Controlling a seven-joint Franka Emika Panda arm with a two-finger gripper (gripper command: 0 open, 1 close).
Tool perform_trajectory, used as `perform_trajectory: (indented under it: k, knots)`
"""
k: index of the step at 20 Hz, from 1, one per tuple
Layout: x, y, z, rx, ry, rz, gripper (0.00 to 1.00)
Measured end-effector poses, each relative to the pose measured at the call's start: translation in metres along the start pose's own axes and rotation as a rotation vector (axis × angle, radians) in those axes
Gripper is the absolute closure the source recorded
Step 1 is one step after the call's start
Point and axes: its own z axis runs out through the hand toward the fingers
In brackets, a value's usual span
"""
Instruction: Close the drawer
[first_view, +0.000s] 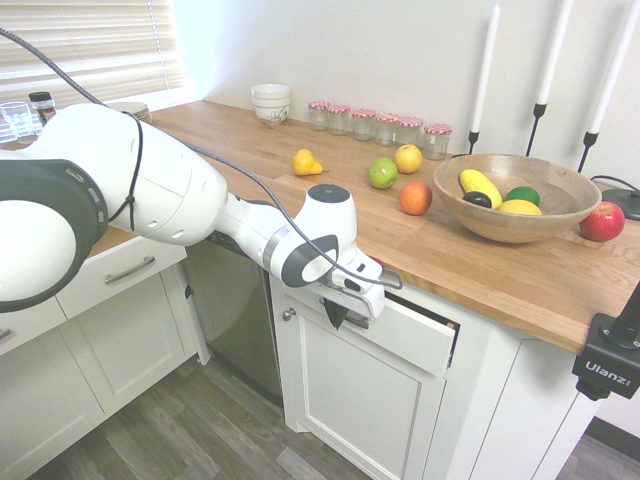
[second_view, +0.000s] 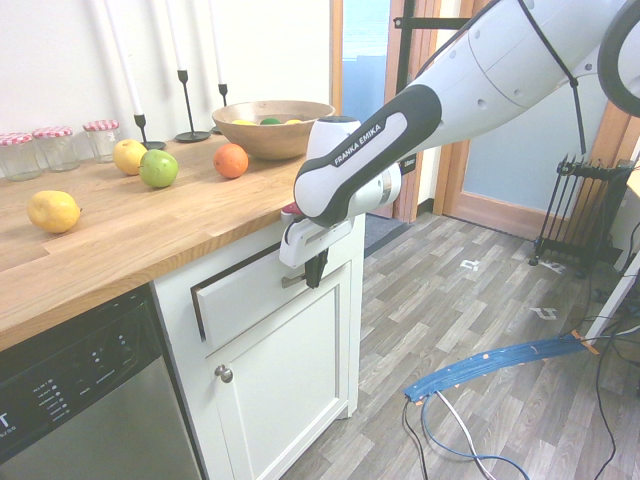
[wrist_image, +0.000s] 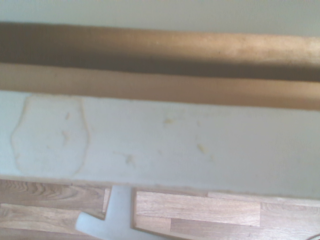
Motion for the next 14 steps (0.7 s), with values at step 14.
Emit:
perform_trajectory:
  k: [14]
  knots:
    - [0.0004, -0.0005, -0.0002, -0.003, 0.001, 0.022, 1.0]
